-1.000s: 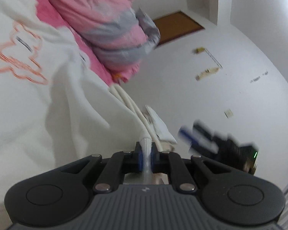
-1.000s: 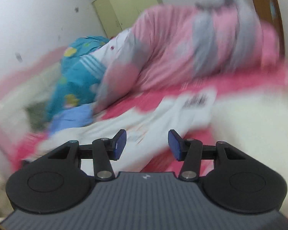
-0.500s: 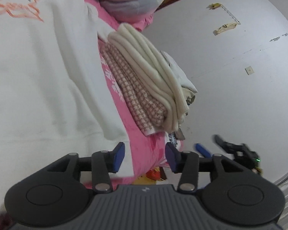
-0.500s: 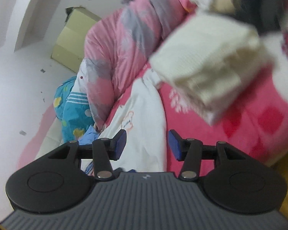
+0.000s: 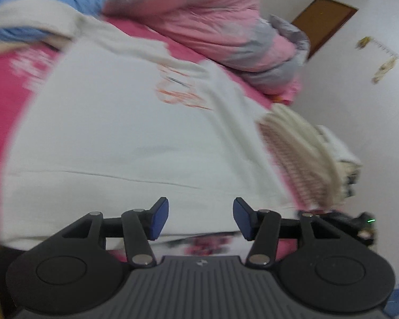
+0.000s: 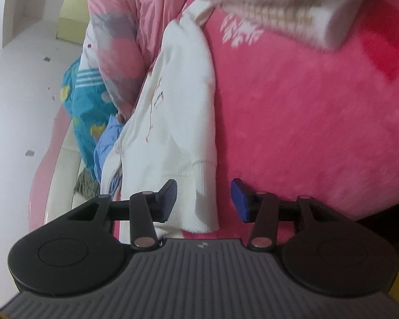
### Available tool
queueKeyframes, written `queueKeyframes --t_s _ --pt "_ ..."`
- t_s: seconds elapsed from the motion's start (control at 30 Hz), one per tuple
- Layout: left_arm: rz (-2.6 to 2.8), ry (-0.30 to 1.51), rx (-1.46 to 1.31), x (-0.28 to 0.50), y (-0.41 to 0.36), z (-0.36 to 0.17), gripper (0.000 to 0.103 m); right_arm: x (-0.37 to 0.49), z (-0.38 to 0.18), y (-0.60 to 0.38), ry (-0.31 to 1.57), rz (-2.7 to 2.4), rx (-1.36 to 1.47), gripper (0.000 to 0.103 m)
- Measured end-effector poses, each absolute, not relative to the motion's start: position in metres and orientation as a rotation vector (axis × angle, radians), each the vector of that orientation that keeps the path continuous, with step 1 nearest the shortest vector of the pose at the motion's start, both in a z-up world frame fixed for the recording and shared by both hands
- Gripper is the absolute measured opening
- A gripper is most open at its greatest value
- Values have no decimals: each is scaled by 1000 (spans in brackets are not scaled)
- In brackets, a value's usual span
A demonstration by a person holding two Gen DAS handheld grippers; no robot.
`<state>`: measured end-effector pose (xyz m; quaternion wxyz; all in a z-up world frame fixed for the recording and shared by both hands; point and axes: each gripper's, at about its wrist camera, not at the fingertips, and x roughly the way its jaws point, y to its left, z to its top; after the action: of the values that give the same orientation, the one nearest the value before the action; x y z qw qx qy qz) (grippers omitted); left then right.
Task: Fold clothes
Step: 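Open the left tool to release the folded sleeve, then grasp the sweatshirt hem with the left tool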
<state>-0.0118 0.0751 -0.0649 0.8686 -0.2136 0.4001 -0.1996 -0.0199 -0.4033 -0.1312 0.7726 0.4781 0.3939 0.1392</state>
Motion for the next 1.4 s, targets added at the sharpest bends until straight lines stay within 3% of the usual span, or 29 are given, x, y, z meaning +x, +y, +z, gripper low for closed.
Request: queueKeyframes --t_s 0.13,0.4,0.63,0.93,1.07,1.4 --pt "-276 808 -530 -22 122 -72 55 -23 -132 -401 877 301 1020 30" --pt "-133 794 -683 -38 196 -104 58 -28 -139 -410 912 289 1106 31" --pt "-142 791 -544 -35 181 -106 56 -24 -139 -407 937 267 1128 31" --pt "-73 799 -277 -34 155 -100 36 -25 -129 -395 940 235 1029 31" --pt "-41 799 -255 -35 153 -95 11 -24 -124 -391 935 232 979 31" --pt "-50 843 -230 -34 154 -86 6 -18 -117 -382 920 247 874 33"
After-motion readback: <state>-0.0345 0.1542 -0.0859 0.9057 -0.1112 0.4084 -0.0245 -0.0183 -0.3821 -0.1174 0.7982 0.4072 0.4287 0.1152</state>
